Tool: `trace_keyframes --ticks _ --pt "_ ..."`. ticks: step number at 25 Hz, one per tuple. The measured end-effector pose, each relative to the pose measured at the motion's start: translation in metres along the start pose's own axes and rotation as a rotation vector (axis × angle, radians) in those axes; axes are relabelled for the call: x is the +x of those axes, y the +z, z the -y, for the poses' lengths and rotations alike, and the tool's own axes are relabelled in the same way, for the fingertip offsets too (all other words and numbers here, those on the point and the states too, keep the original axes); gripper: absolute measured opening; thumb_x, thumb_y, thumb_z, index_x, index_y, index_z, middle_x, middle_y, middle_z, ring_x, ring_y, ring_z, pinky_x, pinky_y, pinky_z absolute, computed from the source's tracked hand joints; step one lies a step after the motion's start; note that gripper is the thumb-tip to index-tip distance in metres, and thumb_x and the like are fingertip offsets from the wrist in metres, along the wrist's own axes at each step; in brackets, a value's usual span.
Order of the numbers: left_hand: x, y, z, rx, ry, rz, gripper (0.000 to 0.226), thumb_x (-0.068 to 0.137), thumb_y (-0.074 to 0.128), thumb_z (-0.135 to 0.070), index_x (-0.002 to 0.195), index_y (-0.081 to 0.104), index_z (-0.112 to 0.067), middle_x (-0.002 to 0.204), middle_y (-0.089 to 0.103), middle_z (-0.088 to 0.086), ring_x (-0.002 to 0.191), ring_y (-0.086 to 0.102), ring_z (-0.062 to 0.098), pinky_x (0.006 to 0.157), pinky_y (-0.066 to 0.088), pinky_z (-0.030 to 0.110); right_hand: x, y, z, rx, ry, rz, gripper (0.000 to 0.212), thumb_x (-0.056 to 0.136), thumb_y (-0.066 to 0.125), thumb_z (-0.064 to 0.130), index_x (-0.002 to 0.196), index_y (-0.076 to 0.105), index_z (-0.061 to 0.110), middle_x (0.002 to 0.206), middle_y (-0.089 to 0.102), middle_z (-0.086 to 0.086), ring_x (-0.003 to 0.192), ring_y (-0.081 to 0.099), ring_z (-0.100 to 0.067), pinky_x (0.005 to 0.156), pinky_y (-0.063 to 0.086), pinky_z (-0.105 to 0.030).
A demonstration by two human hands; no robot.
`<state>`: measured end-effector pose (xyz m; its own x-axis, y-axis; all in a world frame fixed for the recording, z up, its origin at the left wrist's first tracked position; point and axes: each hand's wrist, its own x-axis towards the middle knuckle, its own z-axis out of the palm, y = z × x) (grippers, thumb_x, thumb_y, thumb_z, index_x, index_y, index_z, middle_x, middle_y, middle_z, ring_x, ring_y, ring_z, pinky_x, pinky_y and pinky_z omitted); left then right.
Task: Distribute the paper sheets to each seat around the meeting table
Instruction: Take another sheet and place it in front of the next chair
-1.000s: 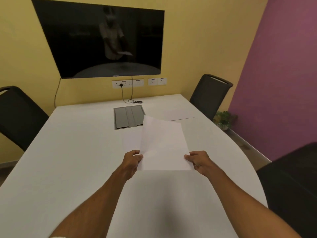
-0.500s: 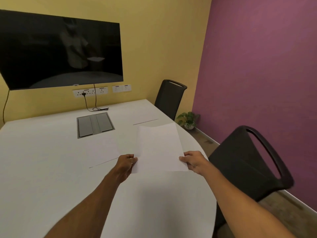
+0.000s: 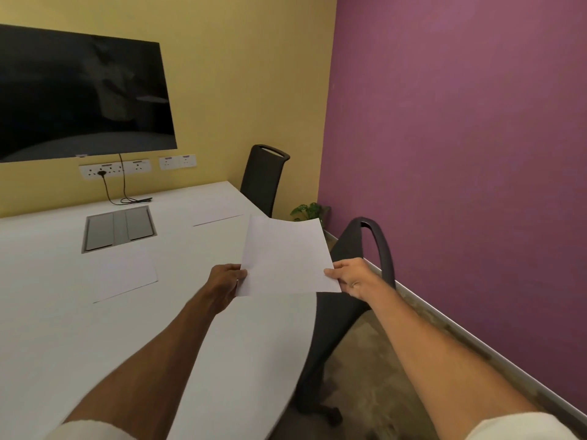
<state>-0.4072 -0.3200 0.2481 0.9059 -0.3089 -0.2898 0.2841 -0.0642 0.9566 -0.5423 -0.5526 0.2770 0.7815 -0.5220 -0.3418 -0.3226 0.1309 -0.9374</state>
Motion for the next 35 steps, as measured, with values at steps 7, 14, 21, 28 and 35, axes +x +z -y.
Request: trace_keyframes --ticks 7,14,21,28,35 --pt "0.014 0.070 -0.017 -0.002 0.035 0.042 0.028 0.089 0.051 0.009 0.116 0.056 0.015 0.108 0.062 0.019 0.086 0.061 0.031 0.075 0.049 0.039 0.031 -0.066 0.024 -0.040 -0.044 -0.045 0.028 0.084 0.065 -0.002 0.112 0.062 -0.007 0.120 0.063 -0.020 0.114 0.061 -0.034 0.087 0.055 -0.039" --pt "0.074 0.100 -0.025 -0.047 0.047 0.016 0.026 0.088 0.050 0.012 0.113 0.058 0.011 0.097 0.065 0.015 0.075 0.063 0.027 0.062 0.052 0.035 0.117 -0.079 0.057 -0.115 -0.063 0.033 0.022 0.084 0.065 -0.002 0.106 0.063 -0.003 0.120 0.063 -0.018 0.115 0.060 -0.034 0.088 0.054 -0.043" --pt "0.149 0.093 -0.038 -0.099 0.025 -0.158 0.028 0.086 0.050 0.015 0.113 0.058 0.012 0.102 0.063 0.020 0.088 0.061 0.034 0.074 0.052 0.041 0.230 -0.043 0.094 -0.177 -0.047 0.215 0.021 0.083 0.065 -0.004 0.103 0.061 -0.001 0.101 0.067 -0.011 0.097 0.066 -0.028 0.057 0.057 -0.030" --pt "0.188 0.079 -0.030 -0.156 -0.017 -0.332 0.024 0.084 0.050 0.015 0.103 0.060 0.004 0.082 0.065 0.013 0.070 0.063 0.026 0.058 0.052 0.034 0.312 0.001 0.102 -0.242 -0.033 0.364 0.016 0.082 0.066 -0.007 0.095 0.060 0.002 0.107 0.066 -0.017 0.097 0.064 -0.031 0.080 0.056 -0.043" --pt "0.200 0.076 -0.013 -0.238 -0.056 -0.566 0.026 0.083 0.050 0.017 0.102 0.060 0.003 0.081 0.064 0.013 0.068 0.063 0.025 0.055 0.057 0.030 0.379 0.049 0.103 -0.337 -0.029 0.593 0.023 0.081 0.068 -0.007 0.101 0.059 0.000 0.100 0.066 -0.016 0.082 0.065 -0.025 0.065 0.054 -0.035"
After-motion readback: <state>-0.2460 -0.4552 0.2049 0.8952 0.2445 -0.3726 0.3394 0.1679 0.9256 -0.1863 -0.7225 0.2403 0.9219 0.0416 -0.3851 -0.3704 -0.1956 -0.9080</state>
